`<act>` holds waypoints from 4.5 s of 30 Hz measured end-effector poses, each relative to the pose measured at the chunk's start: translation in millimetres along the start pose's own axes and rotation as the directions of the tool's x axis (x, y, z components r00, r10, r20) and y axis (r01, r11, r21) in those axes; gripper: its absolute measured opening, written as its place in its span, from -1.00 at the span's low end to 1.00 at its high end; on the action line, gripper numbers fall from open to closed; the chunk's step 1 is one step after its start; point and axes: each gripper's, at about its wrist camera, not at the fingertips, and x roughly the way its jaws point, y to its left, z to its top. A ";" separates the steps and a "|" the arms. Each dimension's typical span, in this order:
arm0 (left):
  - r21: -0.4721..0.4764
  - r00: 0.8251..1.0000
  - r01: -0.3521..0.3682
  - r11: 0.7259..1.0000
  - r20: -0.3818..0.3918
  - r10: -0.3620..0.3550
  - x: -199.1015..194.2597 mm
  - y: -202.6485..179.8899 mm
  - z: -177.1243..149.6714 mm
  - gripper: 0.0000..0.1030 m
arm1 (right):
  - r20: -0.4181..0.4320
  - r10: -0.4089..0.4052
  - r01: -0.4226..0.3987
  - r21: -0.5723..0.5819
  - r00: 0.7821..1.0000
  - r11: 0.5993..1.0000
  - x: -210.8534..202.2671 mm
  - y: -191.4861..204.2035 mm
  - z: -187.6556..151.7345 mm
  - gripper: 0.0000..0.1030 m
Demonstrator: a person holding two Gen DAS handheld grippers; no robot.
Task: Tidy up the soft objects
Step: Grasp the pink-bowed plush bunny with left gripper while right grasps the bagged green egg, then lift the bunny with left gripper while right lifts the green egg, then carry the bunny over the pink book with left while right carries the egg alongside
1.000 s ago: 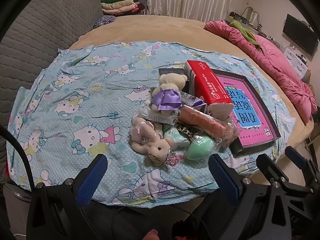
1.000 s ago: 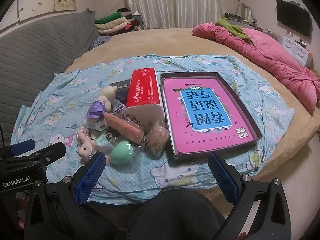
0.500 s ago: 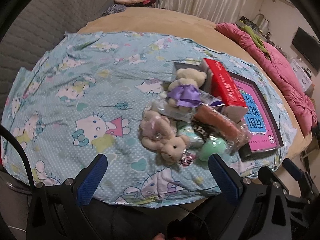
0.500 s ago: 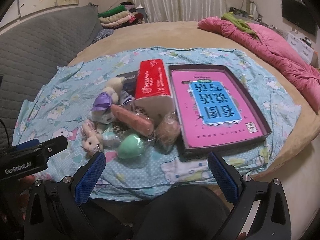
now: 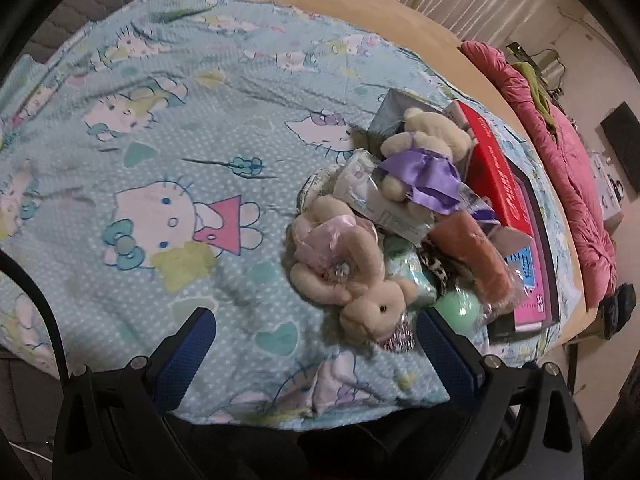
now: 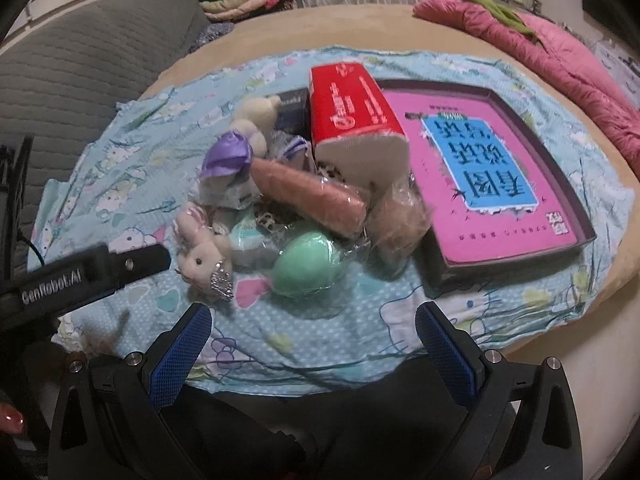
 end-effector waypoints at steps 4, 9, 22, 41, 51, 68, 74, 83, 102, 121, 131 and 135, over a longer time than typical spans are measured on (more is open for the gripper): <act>-0.035 0.999 0.029 0.999 -0.024 -0.030 18.0 3.3 8.5 0.79 | -0.006 -0.009 0.009 0.026 1.000 1.000 11.9 -4.3 5.5 0.97; -0.067 0.997 0.054 0.996 -0.052 -0.058 36.6 6.0 16.3 0.69 | -0.018 -0.018 0.019 0.048 1.000 0.999 23.8 -7.5 8.8 0.97; -0.083 0.993 0.111 0.990 -0.038 -0.115 50.6 8.0 22.7 0.43 | -0.037 0.029 -0.023 0.165 0.999 0.986 55.8 -10.3 19.9 0.79; -0.128 0.982 0.187 0.974 -0.015 -0.191 47.7 22.0 23.2 -0.21 | -0.091 0.142 -0.134 0.094 0.986 0.987 56.2 -6.7 12.0 -0.02; -0.104 0.964 0.259 0.960 -0.024 -0.263 36.7 17.3 16.7 -0.77 | -0.112 0.168 -0.156 0.108 0.979 0.982 60.0 -13.3 13.7 -0.02; -0.054 0.974 0.228 0.972 -0.004 -0.228 32.4 4.6 17.5 -0.86 | -0.005 0.189 -0.189 0.011 0.982 0.982 13.0 -10.2 16.1 -0.02; -0.022 0.975 0.220 0.975 0.047 -0.219 6.5 3.9 13.3 -0.86 | 0.050 0.198 -0.198 -0.006 0.979 0.980 -2.1 -12.3 18.9 -0.02; 0.045 0.969 0.200 0.979 0.141 -0.204 -45.0 -13.0 11.3 -0.86 | 0.109 0.204 -0.207 0.010 0.973 0.978 -17.8 -23.5 25.0 -0.02; 0.290 0.946 0.221 0.931 0.167 -0.277 -84.6 -120.2 8.4 -0.86 | 0.304 0.151 -0.206 0.161 0.941 0.965 -64.7 -83.1 37.1 -0.02; 0.444 0.949 0.246 0.862 0.072 -0.307 -48.8 -219.7 8.7 -0.86 | 0.393 -0.020 -0.123 0.335 0.919 0.934 -85.7 -168.7 39.1 -0.02; 0.518 0.969 0.211 0.829 -0.001 -0.246 -4.0 -258.4 -1.5 -0.86 | 0.365 -0.067 -0.102 0.426 0.929 0.899 -68.3 -214.7 33.4 -0.02; 0.548 0.977 0.184 0.816 -0.013 -0.212 11.6 -271.6 -5.4 -0.86 | 0.352 -0.075 -0.096 0.444 0.933 0.891 -61.3 -224.4 32.8 -0.01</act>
